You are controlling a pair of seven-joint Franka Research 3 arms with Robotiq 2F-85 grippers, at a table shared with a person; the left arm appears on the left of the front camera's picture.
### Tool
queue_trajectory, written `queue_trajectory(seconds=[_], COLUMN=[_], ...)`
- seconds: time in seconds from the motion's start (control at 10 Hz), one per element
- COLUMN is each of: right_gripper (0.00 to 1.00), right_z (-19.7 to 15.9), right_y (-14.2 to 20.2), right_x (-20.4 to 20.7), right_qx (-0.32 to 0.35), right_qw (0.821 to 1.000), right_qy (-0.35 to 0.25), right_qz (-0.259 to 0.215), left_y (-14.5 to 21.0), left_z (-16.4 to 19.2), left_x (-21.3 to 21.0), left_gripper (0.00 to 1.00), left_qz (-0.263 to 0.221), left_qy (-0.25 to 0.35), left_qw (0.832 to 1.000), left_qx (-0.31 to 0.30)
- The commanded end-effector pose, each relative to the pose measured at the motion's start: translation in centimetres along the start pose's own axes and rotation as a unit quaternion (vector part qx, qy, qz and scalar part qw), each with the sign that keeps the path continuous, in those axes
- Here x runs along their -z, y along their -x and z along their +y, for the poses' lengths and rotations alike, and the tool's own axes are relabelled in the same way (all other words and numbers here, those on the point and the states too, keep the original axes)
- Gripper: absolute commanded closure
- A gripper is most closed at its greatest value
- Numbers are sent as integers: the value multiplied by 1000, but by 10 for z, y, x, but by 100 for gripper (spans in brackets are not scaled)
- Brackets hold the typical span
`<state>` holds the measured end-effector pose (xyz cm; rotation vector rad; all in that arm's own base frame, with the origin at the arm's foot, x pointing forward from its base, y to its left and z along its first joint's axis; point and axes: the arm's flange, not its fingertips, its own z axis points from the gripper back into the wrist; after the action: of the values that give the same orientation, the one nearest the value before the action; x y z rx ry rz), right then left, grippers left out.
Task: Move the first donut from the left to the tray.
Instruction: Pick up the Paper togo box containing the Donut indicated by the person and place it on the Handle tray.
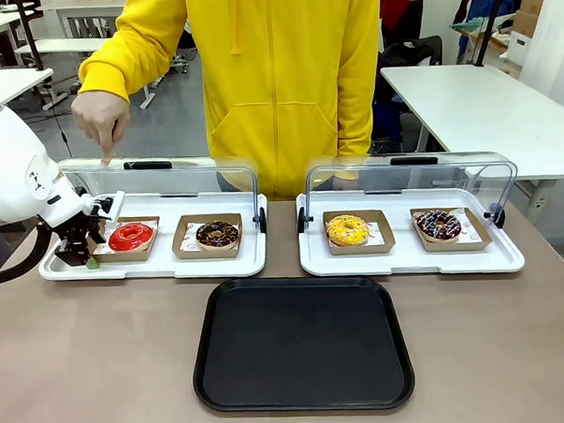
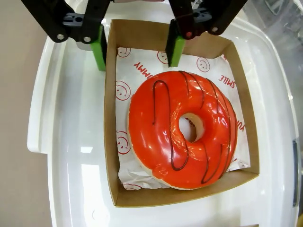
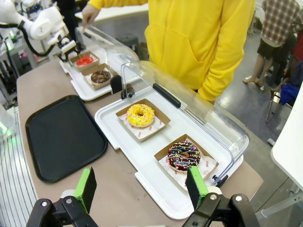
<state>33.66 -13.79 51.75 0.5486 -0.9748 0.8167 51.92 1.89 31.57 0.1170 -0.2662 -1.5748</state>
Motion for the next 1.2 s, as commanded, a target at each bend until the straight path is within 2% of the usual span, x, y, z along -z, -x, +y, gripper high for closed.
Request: queue_trajectory(seconds=[0.0,0.1,0.2,0.3,0.6,0.7,0.8,1.1], right_gripper=[0,0,0,0,0,0,0,0], right_z=[-3,-3,-3,-3,-3,-3,-3,-3], right_y=[-2,-2,-2,-2,-2,-2,-2,-2], right_x=[1,1,1,1,1,1,1,1], right_qx=[-11,-11,-11,-11,-11,-11,-11,-11], right_qw=[1000,1000,1000,1000,1000,1000,1000,1000], right_qy=[0,0,0,0,0,0,0,0], right_qz=[-16,-16,-16,-16,-16,-16,-16,-16], left_y=[3,3,3,2,-1,0,0,0], left_z=[-1,-1,-1,-3,-5,0,-3,-3], left_x=[-3,-3,-4,-5,-7,-3,-1,-1], left_gripper=[100,100,95,100,100,100,100,100], left_qz=[6,7,8,15,16,13,10,10], left_qy=[2,7,11,18,31,43,20,20], left_qw=[1000,1000,1000,1000,999,999,999,999], left_qx=[12,12,13,21,27,4,23,23])
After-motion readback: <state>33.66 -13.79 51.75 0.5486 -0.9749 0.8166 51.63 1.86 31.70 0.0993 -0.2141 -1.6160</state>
